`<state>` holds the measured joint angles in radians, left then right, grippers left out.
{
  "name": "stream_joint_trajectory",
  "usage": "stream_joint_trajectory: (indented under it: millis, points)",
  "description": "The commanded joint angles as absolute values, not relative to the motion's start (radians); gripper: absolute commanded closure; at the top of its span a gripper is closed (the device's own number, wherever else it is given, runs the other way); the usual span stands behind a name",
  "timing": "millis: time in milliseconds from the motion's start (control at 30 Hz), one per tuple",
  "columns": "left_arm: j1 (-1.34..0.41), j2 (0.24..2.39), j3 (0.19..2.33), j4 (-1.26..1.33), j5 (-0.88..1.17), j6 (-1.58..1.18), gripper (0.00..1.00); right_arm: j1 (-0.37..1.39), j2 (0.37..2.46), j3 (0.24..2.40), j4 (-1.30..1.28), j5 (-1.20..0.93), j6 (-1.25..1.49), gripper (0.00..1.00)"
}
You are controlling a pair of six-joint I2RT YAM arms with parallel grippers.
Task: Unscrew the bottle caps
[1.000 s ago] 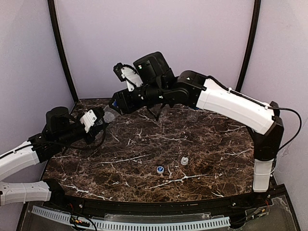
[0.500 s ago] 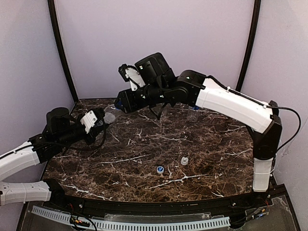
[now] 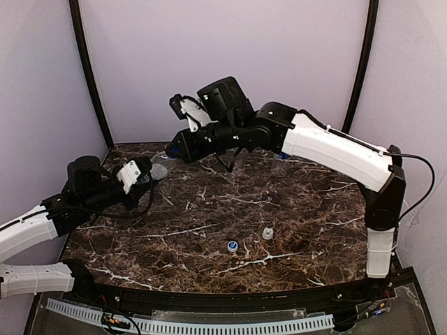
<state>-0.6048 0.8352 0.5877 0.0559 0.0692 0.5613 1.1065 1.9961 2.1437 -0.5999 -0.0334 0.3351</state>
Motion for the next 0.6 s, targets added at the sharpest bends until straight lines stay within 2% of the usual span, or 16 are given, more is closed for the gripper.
stream_joint_trajectory:
  millis: [0,100,133,267,400,567]
  points:
    - [-0.609,0.812,0.587,0.068,0.161,0.527,0.91,1.097,2.005,2.11,-0.57,-0.303,0.2,1.0]
    - [-0.609,0.808,0.609,-0.01,0.294,0.499,0.91,1.1,1.98,2.055,-0.609,-0.503,0.025,1.0]
    - [-0.609,0.803,0.614,-0.04,0.395,0.5,0.91,1.108,1.959,2.011,-0.616,-0.551,-0.059,1.0]
    - [-0.609,0.793,0.638,-0.214,0.724,0.518,0.91,1.149,1.847,1.845,-0.653,-0.612,-0.37,1.0]
    - [-0.611,0.795,0.641,-0.347,0.877,0.56,0.9,1.202,1.795,1.783,-0.775,-0.56,-0.699,1.0]
    - [-0.616,0.791,0.658,-0.448,0.885,0.672,0.9,1.255,1.819,1.828,-0.939,-0.369,-0.952,1.0]
